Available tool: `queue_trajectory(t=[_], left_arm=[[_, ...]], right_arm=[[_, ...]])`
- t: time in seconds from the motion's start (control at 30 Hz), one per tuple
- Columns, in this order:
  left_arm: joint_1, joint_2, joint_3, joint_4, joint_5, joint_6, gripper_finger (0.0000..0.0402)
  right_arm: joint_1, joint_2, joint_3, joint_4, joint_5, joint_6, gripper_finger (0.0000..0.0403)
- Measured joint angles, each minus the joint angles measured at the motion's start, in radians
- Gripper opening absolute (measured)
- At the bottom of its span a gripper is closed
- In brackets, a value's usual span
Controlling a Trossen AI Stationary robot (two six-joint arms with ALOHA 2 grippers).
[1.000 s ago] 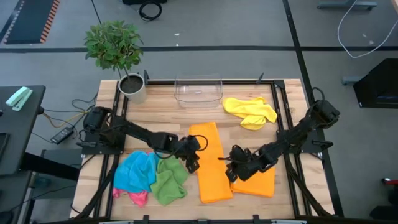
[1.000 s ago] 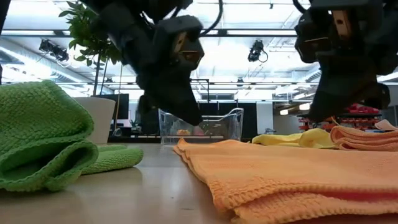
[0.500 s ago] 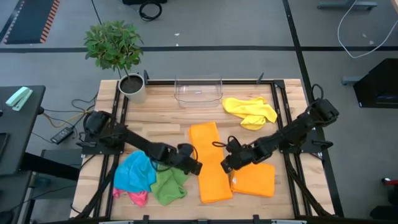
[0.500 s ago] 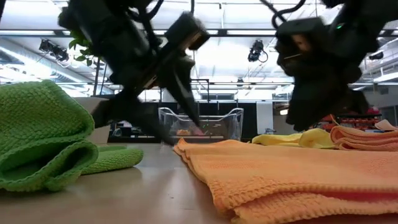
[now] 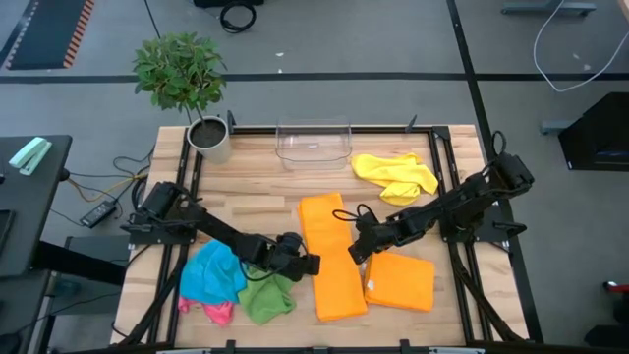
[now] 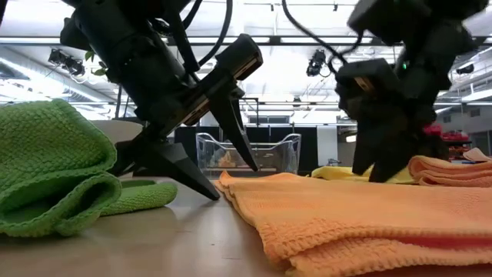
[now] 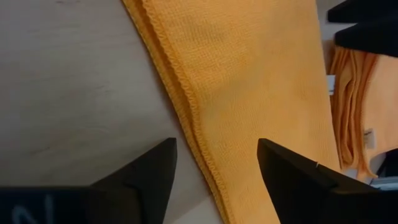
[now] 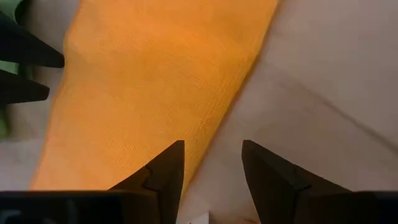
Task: Fold microfiber towels
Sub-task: Fold the orange towel on the table
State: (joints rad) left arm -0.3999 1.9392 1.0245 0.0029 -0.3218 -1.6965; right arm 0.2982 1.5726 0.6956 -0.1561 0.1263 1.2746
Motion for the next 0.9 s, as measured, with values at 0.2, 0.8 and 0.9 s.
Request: queue_trajectory(t=[0.2,0.8,0.9], left_arm=[[-0.011,0.017,0.0,-0.003,-0.023,-0.02,0.0212],[0.01,0.05,0.0,0.038,-0.008,0.058,0.019],[0.011,0.05,-0.001,0.03,-0.01,0.065,0.0169]], right_arm=[[-0.005,-0.002,-0.113,0.217,-0.027,0.043,0.0169],[-0.015,0.064,-0.086,0.298,-0.115,-0.021,0.0165],[-0.014,0.076,-0.081,0.301,-0.112,-0.017,0.0159]])
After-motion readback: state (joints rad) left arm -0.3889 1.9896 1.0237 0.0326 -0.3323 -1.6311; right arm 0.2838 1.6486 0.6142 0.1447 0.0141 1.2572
